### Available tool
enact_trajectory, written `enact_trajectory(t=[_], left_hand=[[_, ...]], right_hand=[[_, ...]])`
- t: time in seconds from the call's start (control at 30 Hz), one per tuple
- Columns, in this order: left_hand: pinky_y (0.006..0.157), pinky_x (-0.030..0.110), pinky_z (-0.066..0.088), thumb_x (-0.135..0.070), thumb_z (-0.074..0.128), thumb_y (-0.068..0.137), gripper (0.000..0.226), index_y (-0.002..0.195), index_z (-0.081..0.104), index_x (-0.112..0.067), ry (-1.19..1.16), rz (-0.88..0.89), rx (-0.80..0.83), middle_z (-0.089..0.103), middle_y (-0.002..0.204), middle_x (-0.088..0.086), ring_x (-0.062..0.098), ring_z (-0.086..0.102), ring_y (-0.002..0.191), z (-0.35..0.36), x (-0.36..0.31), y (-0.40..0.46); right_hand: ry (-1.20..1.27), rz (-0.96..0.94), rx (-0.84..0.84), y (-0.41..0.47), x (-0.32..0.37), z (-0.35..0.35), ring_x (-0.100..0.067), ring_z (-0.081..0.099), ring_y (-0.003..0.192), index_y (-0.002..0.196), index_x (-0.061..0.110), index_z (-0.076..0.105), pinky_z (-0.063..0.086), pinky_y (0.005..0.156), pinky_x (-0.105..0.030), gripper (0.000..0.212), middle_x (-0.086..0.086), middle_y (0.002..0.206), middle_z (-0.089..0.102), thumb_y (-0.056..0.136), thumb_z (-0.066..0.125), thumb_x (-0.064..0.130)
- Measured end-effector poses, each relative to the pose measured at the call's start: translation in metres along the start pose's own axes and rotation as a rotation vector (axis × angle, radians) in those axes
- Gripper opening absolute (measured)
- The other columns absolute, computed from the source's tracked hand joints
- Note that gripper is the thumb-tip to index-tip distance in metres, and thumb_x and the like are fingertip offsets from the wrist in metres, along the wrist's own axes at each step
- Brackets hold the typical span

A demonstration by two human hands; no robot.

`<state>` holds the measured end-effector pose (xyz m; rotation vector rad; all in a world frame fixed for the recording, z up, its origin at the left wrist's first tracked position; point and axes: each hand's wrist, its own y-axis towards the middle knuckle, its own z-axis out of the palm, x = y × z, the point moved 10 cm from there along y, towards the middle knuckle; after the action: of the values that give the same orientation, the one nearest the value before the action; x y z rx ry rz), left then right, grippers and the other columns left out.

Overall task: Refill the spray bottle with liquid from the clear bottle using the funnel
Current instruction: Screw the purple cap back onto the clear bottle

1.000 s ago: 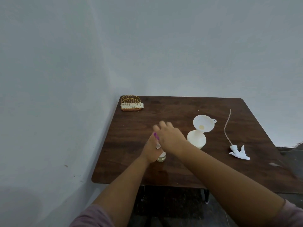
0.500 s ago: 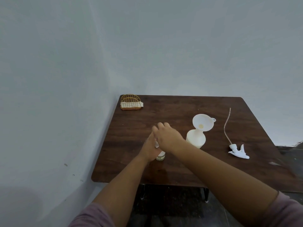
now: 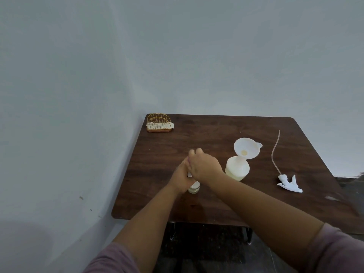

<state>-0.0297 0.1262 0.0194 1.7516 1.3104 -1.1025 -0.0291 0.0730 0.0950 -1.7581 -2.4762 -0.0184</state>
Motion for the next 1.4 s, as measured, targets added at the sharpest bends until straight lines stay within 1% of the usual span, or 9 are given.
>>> enact_trajectory(t=[0.17,0.3,0.4,0.53,0.73,0.87,1.03,1.13,1.4], left_hand=[[0.085,0.023,0.048,-0.028,0.066,0.079,0.05,0.126,0.056,-0.014,0.049,-0.024,-0.007,0.065,0.118,0.004,0.012,0.06,0.107,0.003,0.005,0.001],[0.081,0.014,0.048,-0.014,0.075,0.081,0.052,0.129,0.054,-0.013,0.04,-0.059,0.059,0.064,0.116,-0.002,0.011,0.061,0.108,-0.005,0.009,0.008],[0.085,0.018,0.049,-0.008,0.077,0.08,0.048,0.124,0.058,-0.008,0.026,-0.08,0.081,0.064,0.111,-0.003,0.012,0.061,0.107,-0.002,0.011,0.009],[0.082,0.008,0.042,-0.009,0.069,0.086,0.055,0.137,0.05,-0.009,0.085,-0.097,0.014,0.062,0.122,0.0,0.01,0.056,0.116,0.004,0.011,0.008],[0.097,0.035,0.049,-0.022,0.075,0.081,0.057,0.133,0.054,-0.015,0.151,-0.158,-0.048,0.062,0.127,0.001,0.016,0.057,0.118,0.001,0.025,0.01],[0.094,0.028,0.042,-0.032,0.087,0.066,0.084,0.137,0.043,-0.021,0.147,-0.184,0.046,0.05,0.128,-0.01,0.005,0.047,0.111,0.001,0.029,0.018],[0.092,0.039,0.053,-0.031,0.088,0.062,0.06,0.115,0.059,-0.023,0.17,-0.257,0.144,0.065,0.112,-0.005,0.016,0.061,0.106,-0.005,0.052,0.023],[0.09,0.033,0.051,-0.024,0.085,0.07,0.049,0.112,0.06,-0.021,0.156,-0.211,0.149,0.065,0.109,-0.006,0.013,0.061,0.103,-0.012,0.034,0.032],[0.082,0.039,0.058,-0.056,0.082,0.053,0.074,0.113,0.053,-0.025,0.149,-0.118,-0.006,0.06,0.114,0.0,0.017,0.063,0.099,-0.063,0.001,0.111]], right_hand=[[0.016,0.253,0.039,0.012,-0.018,0.002,-0.016,0.054,0.065,0.095,0.011,0.058,0.043,0.06,-0.029,0.049,-0.002,0.074,0.06,0.098,0.031,0.053],[-0.065,0.108,0.014,0.018,-0.004,-0.006,-0.02,0.058,0.073,0.096,0.012,0.056,0.039,0.058,-0.031,0.054,-0.003,0.085,0.058,0.095,0.031,0.06],[-0.085,0.032,-0.021,0.016,-0.002,-0.005,-0.02,0.049,0.062,0.098,0.013,0.045,0.033,0.049,-0.031,0.036,-0.006,0.091,0.06,0.1,0.028,0.044],[-0.04,0.245,0.052,0.014,-0.01,-0.001,-0.02,0.052,0.064,0.102,0.009,0.048,0.037,0.052,-0.03,0.021,-0.006,0.082,0.059,0.098,0.037,0.026],[0.119,0.312,0.068,0.018,-0.019,-0.003,-0.019,0.059,0.075,0.099,0.008,0.065,0.045,0.066,-0.03,0.042,0.0,0.075,0.058,0.097,0.039,0.042],[0.189,0.337,0.286,0.024,-0.024,0.019,-0.027,0.06,0.102,0.13,0.016,0.04,0.049,0.084,-0.038,0.072,-0.009,0.114,0.059,0.083,0.043,0.071],[0.451,0.29,0.571,0.021,-0.028,0.021,-0.025,0.06,0.099,0.142,0.025,0.033,0.058,0.082,-0.036,0.078,-0.009,0.126,0.05,0.077,0.075,0.033],[0.47,0.245,0.454,0.034,-0.034,0.011,-0.021,0.057,0.093,0.134,0.024,0.036,0.054,0.067,-0.028,0.071,-0.005,0.118,0.05,0.075,0.078,0.024],[0.561,0.164,0.088,0.107,-0.051,-0.04,-0.018,0.051,0.102,0.128,0.015,0.042,0.045,0.083,-0.028,0.06,-0.008,0.123,0.055,0.079,0.075,0.026]])
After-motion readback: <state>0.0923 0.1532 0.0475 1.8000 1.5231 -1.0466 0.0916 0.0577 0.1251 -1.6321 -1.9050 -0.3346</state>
